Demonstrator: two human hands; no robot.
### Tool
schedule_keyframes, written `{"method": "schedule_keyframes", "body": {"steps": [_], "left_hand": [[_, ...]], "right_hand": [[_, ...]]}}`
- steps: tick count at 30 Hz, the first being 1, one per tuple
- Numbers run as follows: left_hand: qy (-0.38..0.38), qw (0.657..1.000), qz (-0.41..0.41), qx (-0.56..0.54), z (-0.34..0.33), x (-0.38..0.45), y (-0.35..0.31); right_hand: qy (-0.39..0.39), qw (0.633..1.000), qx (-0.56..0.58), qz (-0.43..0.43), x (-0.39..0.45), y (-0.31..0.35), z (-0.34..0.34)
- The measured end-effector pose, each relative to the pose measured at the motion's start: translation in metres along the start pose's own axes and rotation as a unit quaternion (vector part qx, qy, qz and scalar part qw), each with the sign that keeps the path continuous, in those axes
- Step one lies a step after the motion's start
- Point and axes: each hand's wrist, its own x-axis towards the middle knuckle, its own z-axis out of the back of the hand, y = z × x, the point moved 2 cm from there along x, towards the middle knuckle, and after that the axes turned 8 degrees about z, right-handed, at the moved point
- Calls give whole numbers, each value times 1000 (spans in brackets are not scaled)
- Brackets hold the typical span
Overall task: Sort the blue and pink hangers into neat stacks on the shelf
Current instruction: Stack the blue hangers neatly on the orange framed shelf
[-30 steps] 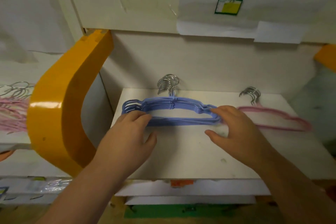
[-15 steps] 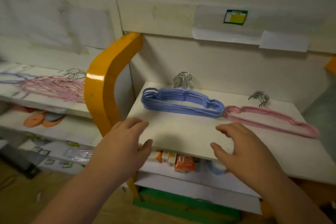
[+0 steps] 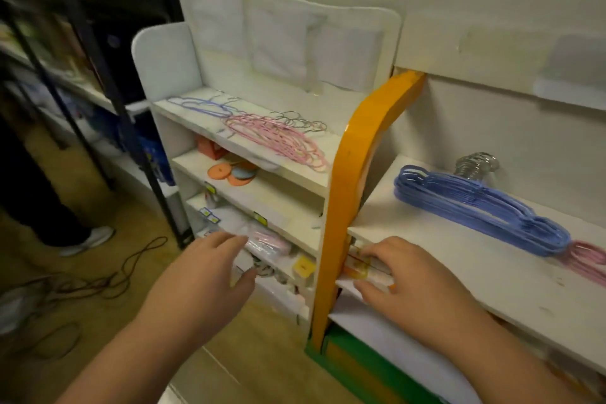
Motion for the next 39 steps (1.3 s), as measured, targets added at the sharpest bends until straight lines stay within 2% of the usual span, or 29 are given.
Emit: {"method": "schedule_keyframes", "body": {"steps": [8,16,22,30,36,39], "left_hand": [[-37,998,55,-9,36,52,133],[-46,998,33,-30,55,132,211],[-16,998,4,-56,38,203,234],[11,999,-30,-14,22,335,251],[23,999,-38,-11,18,421,275],[49,996,-68,-18,4,460,279]], "right_hand": [[-14,999,-19,49,132,96,-37],[-28,999,-13,39,230,147,-63],[2,1000,2,11,293,137,-82],[-43,998,45,-1,417,102,-91],[-45,998,51,-6,505,90,-93],[-53,996,68,-31,533,86,-96]]}}
